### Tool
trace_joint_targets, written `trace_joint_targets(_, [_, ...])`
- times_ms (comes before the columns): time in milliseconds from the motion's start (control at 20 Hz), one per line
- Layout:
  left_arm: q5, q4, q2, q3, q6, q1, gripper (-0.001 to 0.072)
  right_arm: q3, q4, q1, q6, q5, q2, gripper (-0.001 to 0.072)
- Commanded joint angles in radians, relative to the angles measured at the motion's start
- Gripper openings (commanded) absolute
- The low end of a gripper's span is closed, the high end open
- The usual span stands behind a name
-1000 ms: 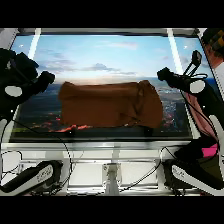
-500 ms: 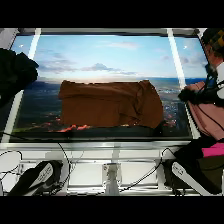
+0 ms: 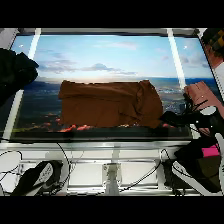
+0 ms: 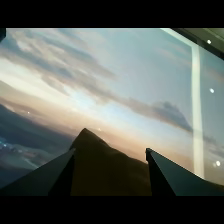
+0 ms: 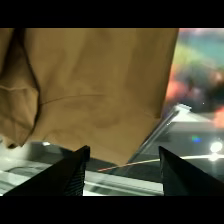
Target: Fold the clothes and pants, and hang the long-sleeved shirts on hangers.
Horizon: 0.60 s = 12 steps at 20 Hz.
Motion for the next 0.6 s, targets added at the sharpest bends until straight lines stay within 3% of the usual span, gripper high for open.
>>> trace_joint_targets(0, [-0.021,0.0,0.002,0.0,0.001,0.001,0.0519,-0.034,0.045,-0.001,0.042,-0.039,-0.061,0.047])
trace_joint_targets(150, [-0.021,0.0,0.002,0.0,0.001,0.001,0.052,-0.034,0.092,-0.001,0.039,-0.078,-0.131,0.0437])
trace_joint_targets(350, [-0.029,0.0,0.002,0.0,0.001,0.001,0.0519,-0.034,0.228,-0.001,-0.05,-0.138,-0.169,0.04])
trace_joint_targets(550, [-0.034,0.0,0.002,0.0,0.001,0.002,0.0519,-0.034,0.269,-0.001,-0.126,-0.161,-0.178,0.036])
